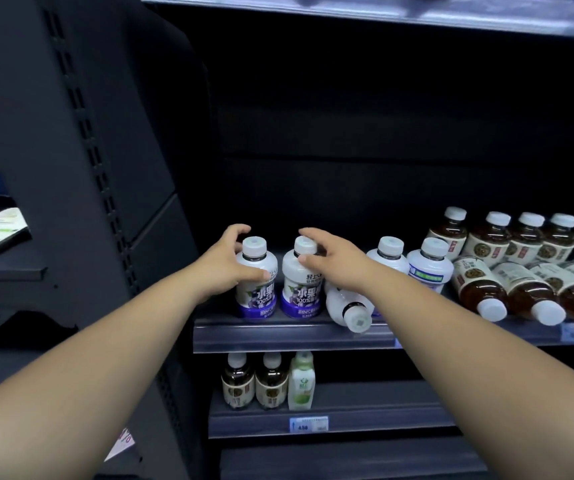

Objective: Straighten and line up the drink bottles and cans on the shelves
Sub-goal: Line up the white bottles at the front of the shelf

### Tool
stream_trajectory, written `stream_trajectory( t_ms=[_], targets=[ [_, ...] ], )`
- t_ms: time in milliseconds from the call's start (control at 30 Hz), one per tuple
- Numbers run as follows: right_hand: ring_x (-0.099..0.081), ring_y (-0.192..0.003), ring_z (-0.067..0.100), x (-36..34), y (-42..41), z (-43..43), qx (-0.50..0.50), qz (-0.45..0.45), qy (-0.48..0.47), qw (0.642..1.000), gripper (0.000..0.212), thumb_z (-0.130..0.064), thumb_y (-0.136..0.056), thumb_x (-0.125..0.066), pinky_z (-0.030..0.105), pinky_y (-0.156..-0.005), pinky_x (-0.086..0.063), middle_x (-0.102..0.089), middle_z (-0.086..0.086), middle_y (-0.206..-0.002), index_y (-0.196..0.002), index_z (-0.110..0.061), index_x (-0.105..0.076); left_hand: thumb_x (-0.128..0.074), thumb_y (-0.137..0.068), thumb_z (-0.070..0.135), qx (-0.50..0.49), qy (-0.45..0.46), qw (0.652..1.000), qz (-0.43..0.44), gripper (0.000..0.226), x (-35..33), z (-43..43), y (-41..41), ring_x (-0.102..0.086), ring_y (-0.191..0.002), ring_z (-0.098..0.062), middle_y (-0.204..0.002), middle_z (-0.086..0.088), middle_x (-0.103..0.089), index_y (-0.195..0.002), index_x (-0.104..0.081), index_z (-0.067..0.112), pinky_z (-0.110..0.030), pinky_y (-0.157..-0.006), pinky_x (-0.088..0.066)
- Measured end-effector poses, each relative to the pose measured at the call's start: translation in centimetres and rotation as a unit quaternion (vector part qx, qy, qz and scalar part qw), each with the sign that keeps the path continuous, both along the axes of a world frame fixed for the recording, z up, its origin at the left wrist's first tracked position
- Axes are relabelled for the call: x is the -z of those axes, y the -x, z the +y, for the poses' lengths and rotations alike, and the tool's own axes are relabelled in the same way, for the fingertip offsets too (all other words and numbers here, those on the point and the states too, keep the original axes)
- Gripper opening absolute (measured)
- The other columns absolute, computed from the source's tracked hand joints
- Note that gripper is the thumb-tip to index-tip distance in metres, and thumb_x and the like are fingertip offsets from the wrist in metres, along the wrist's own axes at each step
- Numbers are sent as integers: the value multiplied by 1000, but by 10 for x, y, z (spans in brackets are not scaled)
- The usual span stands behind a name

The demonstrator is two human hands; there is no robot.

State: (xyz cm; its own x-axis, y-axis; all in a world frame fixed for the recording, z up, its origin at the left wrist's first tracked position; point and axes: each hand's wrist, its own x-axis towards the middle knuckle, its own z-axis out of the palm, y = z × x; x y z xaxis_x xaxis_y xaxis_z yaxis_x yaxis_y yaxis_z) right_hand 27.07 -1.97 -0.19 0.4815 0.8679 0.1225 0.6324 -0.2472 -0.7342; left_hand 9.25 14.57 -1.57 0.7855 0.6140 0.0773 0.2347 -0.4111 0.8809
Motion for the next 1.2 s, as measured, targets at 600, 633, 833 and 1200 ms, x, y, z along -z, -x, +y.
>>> stream_trajectory(
  t_ms=[600,633,833,1200],
  targets=[
    [-64,-103,9,2,3,13,-16,2,-29,999,42,-30,-89,-71,33,-87,-55,-66,-9,-116,-129,-35,-58,-86,-68,10,3,-14,1000,26,84,-12,2,5,-63,-102,-15,-119,5,-57,-134,-40,31,-28,-79,-53],
    [-64,-102,10,1,4,14,-18,5,-28,999,42,-29,-89,-71,34,-86,-56,-66,-9,-115,-129,-35,-58,-85,-69,9,3,-10,1000,26,79,-12,3,6,-63,-102,-14,-118,6,-58,-131,-42,31,-27,-78,-53],
    [-66,-99,13,4,8,20,-33,25,-36,999,37,-30,-87,-71,37,-79,-59,-68,-9,-110,-121,-40,-60,-81,-72,4,13,-14,998,52,74,-17,10,13,-64,-96,-14,-112,5,-62,-130,-44,30,-25,-71,-50],
    [-62,-108,11,8,25,34,-56,11,-45,997,41,-27,-92,-68,33,-97,-49,-67,-8,-116,-131,-32,-57,-74,-71,5,-39,-37,996,69,78,-17,10,23,-62,-98,-18,-109,0,-62,-136,-41,31,-30,-77,-52]
  ],
)
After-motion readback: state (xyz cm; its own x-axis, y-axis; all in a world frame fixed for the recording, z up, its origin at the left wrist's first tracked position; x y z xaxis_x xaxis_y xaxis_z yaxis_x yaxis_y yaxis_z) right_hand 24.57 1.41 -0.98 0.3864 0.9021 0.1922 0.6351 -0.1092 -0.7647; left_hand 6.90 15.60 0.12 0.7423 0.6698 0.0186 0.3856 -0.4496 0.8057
